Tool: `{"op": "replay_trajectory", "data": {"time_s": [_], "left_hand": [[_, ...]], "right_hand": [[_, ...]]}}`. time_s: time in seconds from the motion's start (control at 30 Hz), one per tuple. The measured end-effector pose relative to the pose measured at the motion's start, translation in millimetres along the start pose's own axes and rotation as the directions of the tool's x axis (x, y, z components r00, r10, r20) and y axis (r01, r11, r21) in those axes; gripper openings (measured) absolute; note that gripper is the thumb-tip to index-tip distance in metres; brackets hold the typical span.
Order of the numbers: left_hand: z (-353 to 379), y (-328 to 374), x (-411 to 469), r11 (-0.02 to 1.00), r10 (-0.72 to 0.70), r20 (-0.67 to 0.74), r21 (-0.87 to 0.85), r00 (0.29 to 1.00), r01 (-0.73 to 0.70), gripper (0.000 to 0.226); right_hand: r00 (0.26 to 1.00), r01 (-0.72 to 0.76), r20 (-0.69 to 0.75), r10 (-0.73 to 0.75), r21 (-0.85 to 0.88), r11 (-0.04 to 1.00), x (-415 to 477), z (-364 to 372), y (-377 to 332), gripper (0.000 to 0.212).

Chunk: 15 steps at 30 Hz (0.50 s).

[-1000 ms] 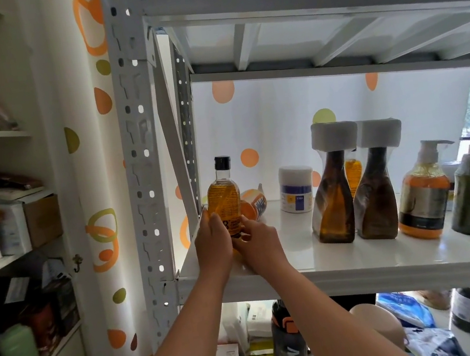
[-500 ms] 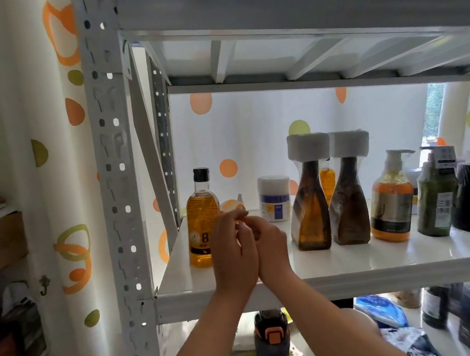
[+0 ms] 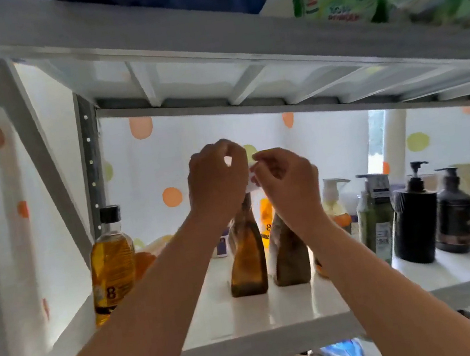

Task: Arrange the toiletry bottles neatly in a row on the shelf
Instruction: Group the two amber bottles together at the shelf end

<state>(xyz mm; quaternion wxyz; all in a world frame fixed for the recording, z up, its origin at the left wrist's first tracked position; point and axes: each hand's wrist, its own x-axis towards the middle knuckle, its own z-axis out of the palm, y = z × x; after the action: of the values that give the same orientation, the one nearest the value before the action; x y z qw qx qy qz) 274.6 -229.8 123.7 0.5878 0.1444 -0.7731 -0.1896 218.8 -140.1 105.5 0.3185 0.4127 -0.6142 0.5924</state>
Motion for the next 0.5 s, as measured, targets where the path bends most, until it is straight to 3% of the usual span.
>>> {"op": "replay_trajectory", "data": {"time_s": [0.03, 0.2, 0.37, 0.5], "left_hand": [[5.8, 8.8, 14.7, 0.996, 0.031, 0.057, 0.087, 0.998, -0.035, 0.036], [34.7, 42.5, 71.9, 0.986, -0.038, 0.316, 0.165, 0.948, -0.015, 0.039], [77.5, 34.8, 102.0, 0.914, -0.122, 0.47, 0.397, 0.874, -0.085, 0.04], [90.4, 31.2, 129.4, 0.903, -0.207, 0.555, 0.426, 0.806, -0.061, 0.043]], "right_hand": [[1.0, 0.023, 0.012, -0.023, 0.004, 1.0, 14.5, -6.2, 3.5, 0.017], [0.984, 0.018, 0.178, 0.009, -0.151, 0.988, 82.1, -25.5, 35.4, 0.02], [0.938, 0.003, 0.338, 0.084, -0.249, 0.969, 131.0, -24.7, 84.0, 0.023], [0.866, -0.013, 0.461, 0.196, -0.372, 0.928, 167.9, -6.5, 120.4, 0.024]]}}
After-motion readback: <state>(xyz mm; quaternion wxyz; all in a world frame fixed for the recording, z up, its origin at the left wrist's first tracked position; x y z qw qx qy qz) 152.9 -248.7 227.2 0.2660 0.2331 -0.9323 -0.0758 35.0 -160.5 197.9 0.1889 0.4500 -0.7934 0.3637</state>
